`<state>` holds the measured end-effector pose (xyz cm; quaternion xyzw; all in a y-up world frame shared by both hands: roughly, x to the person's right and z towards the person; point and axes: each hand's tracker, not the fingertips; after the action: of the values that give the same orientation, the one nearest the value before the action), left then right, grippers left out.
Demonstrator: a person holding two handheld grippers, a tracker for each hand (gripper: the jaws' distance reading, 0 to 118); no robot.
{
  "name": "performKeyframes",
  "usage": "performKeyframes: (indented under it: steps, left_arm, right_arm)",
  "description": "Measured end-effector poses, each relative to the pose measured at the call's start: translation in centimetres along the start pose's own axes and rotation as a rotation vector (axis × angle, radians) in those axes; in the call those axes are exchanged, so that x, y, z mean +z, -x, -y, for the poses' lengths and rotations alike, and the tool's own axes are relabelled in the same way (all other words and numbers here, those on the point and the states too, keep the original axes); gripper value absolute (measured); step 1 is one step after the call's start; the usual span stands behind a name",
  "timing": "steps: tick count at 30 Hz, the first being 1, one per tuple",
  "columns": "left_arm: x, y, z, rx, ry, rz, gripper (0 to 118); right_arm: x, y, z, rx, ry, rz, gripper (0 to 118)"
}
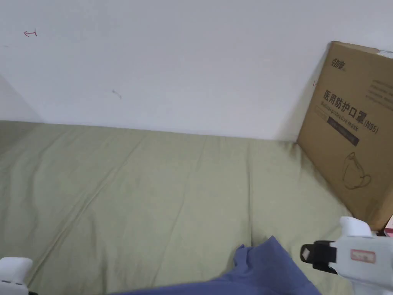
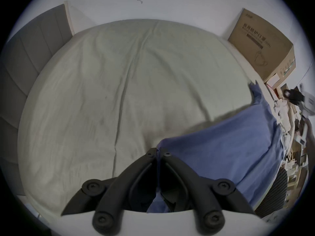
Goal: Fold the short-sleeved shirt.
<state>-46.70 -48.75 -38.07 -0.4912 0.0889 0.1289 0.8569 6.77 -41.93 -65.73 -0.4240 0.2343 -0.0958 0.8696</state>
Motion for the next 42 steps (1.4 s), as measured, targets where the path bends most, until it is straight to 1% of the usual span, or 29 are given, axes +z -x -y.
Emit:
performKeyframes:
  steps: [1,2,3,4,5,6,7,8,9,10,11,12,13,14,15,16,17,18,19,21,22,25,28,29,31,35,37,40,42]
  left_arm:
    - [0.7,-0.2,-0.1,-0.004,-0.04,-0.009,1]
    - [1.3,-0.4,-0.2,-0.009,-0.049,-0.009,1]
    - [1.6,-0.5,0.0,-0.011,-0.051,0.002,1]
    - [1.9,-0.6,0.2,-0.009,-0.057,0.009,1]
    - [2.4,-0.8,0.2,-0.003,-0.065,0.008,1]
    - [2.8,-0.9,0.3,0.007,-0.071,0.007,1]
    - [2.8,-0.8,0.3,0.019,-0.079,0.011,1]
    - [3.0,-0.8,0.4,0.03,-0.081,0.017,1]
    - [3.0,-0.7,0.4,0.039,-0.073,0.025,1]
    - [3.0,-0.7,0.4,0.043,-0.062,0.03,1]
    - [2.7,-0.5,0.5,0.044,-0.058,0.027,1]
    - [2.5,-0.4,0.5,0.044,-0.054,0.024,1]
    - [2.4,-0.3,0.5,0.04,-0.048,0.022,1]
    - [2.2,-0.2,0.5,0.037,-0.039,0.018,1]
    - [1.7,0.0,0.6,0.043,-0.033,0.015,1]
    - [1.6,0.2,0.7,0.058,-0.025,0.018,1]
    - [1.4,0.2,0.9,0.075,-0.023,0.03,1]
    - [1.3,0.3,1.1,0.088,-0.032,0.034,1]
    - [0.9,0.5,1.2,0.098,-0.041,0.028,1]
    - [0.8,0.5,1.1,0.108,-0.062,0.022,1]
    - [0.8,0.4,0.9,0.114,-0.082,0.02,1]
    - [0.9,0.4,-0.2,0.135,-0.162,0.033,1]
    - [1.4,0.1,-1.7,0.148,-0.221,0.065,1]
    - [1.7,-0.1,-2.2,0.145,-0.224,0.071,1]
    - [2.2,-0.3,-3.1,0.127,-0.234,0.084,1]
    - [3.9,-0.8,-3.9,0.015,-0.24,0.122,1]
    - [5.2,-1.0,-3.4,-0.045,-0.231,0.127,1]
    - [7.1,-0.8,-1.7,-0.116,-0.187,0.143,1]
    - [8.5,-0.5,0.5,-0.155,-0.135,0.141,1]
  right_arm:
    - [-1.7,-0.4,-1.2,-0.011,0.007,0.006,51]
    - [-3.6,-0.6,-2.4,-0.01,0.042,0.028,108]
    - [-5.8,-0.8,-3.5,-0.008,0.13,0.057,117]
    - [-7.9,-1.1,-3.8,0.014,0.229,0.08,117]
    - [-8.8,-2.1,-3.2,0.039,0.251,0.089,116]
    - [-10.1,-2.9,-2.7,0.017,0.266,0.143,115]
    - [-11.5,-3.8,-2.2,0.035,0.313,0.184,110]
    - [-13.3,-2.7,-3.1,0.038,0.319,0.226,108]
    - [-14.1,-2.7,-2.8,0.051,0.325,0.238,106]
    - [-14.6,-2.8,-2.3,0.067,0.347,0.222,103]
    - [-14.8,-2.6,-1.8,0.081,0.379,0.207,91]
    - [-14.5,-2.2,-1.9,0.14,0.369,0.249,89]
    - [-13.9,-1.6,-1.8,0.191,0.33,0.24,86]
    - [-13.4,-1.3,-1.8,0.21,0.329,0.221,72]
    - [-13.0,-1.1,-1.7,0.216,0.33,0.21,48]
    - [-12.0,-1.0,-1.6,0.216,0.326,0.201,20]
    - [-11.4,-0.8,-1.4,0.216,0.321,0.202,3]
    - [-10.7,-0.8,-1.4,0.203,0.315,0.135,3]
    - [-10.0,-0.8,-1.4,0.192,0.306,0.101,3]
    - [-8.1,-0.2,-1.6,0.223,0.216,0.132,3]
    - [-6.9,-0.4,-1.9,0.205,0.152,0.135,3]
    - [-3.2,-0.6,-2.5,0.131,0.04,0.1,3]
    - [0.2,-0.6,-2.7,0.109,-0.048,0.096,3]
    - [1.0,-1.0,-2.8,0.101,-0.038,0.085,3]
    - [3.6,-1.1,-2.4,0.071,-0.077,0.072,3]
    - [9.1,-1.1,0.4,0.077,-0.116,0.057,3]
    - [12.3,-0.4,2.9,0.074,-0.122,0.048,3]
    - [16.0,-1.1,6.9,0.024,-0.101,0.023,3]
    - [18.0,-1.8,9.8,0.001,-0.022,0.016,3]
